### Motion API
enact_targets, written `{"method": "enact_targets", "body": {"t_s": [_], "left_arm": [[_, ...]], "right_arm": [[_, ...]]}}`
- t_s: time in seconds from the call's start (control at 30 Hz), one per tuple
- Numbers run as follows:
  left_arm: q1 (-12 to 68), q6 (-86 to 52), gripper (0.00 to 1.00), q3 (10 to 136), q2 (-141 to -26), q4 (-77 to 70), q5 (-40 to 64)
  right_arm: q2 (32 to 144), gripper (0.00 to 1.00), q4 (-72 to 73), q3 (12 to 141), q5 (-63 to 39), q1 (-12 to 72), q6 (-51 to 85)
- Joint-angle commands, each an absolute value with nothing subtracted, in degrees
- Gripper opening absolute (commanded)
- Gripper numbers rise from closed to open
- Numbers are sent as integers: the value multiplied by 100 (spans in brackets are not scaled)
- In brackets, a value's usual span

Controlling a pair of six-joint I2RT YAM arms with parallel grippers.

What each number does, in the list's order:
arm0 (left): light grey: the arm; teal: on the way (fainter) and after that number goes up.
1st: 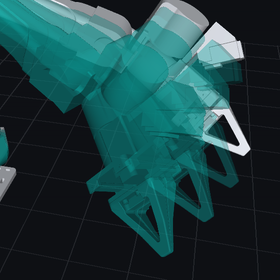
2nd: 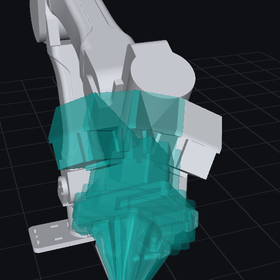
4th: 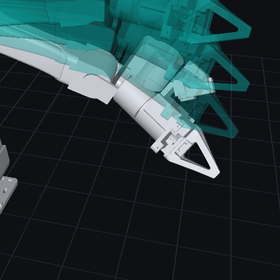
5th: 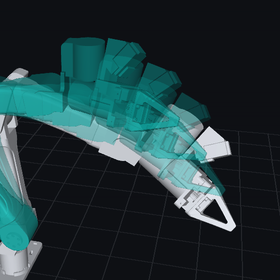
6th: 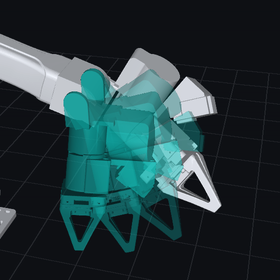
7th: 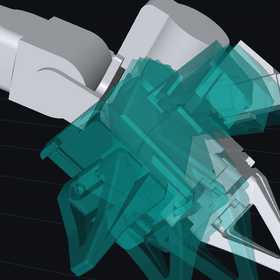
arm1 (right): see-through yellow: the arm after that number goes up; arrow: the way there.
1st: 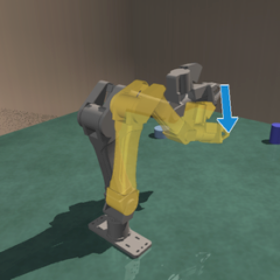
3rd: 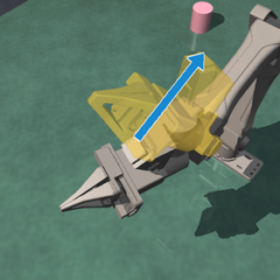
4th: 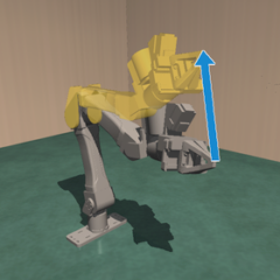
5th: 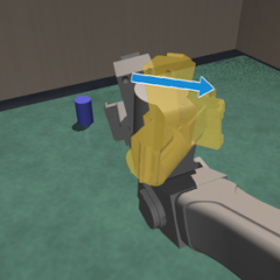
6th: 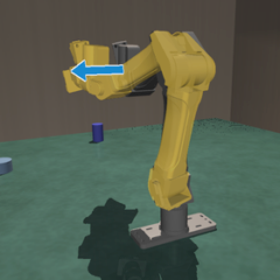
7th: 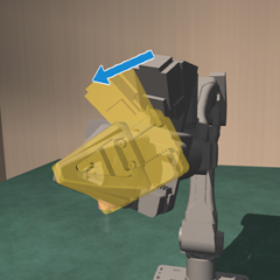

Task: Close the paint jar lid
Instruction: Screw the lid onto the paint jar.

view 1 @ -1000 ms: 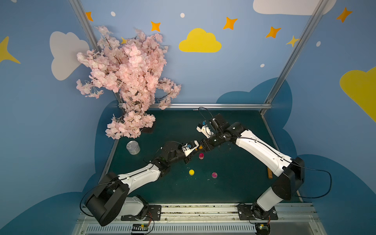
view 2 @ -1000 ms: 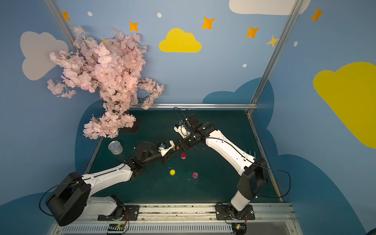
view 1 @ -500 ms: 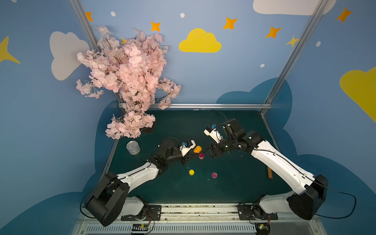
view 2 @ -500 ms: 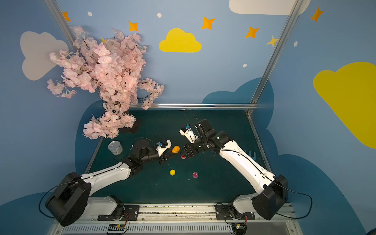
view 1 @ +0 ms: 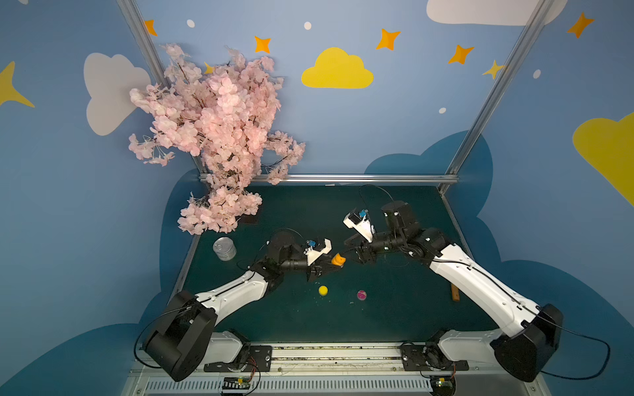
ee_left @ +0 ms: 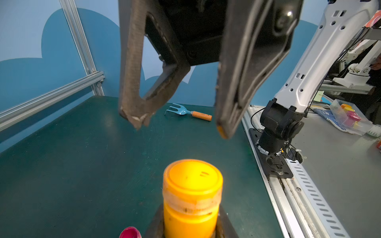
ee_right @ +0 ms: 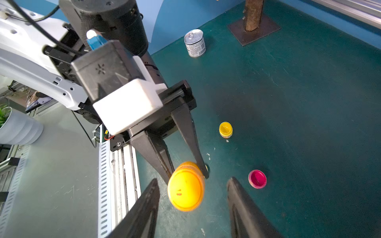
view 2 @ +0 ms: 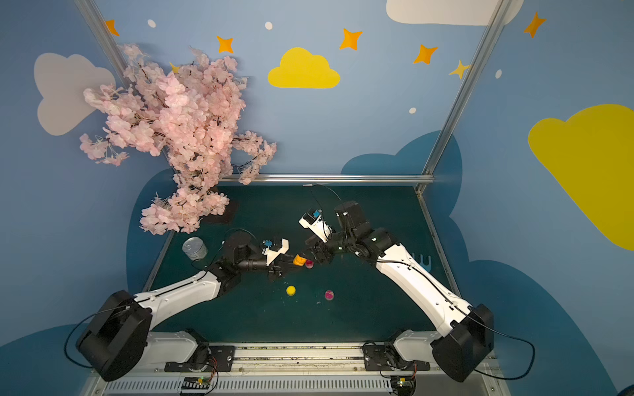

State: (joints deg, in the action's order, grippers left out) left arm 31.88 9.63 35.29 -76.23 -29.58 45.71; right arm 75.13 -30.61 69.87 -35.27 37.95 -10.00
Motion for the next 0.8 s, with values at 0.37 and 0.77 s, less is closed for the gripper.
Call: {"method": "enact_targets", "body": {"t_s": [0.37,0.77], "left_arm": [[3143,1028,25,3630,-7422,-2961,4483],[3111,1072,24,3639,-7383,-2967,4259]], "right_arm": [[7653,45,-3005,6944,-3729,3831,-1178],[7812,46,-3156,6995,-3638,3934,-1250]]}}
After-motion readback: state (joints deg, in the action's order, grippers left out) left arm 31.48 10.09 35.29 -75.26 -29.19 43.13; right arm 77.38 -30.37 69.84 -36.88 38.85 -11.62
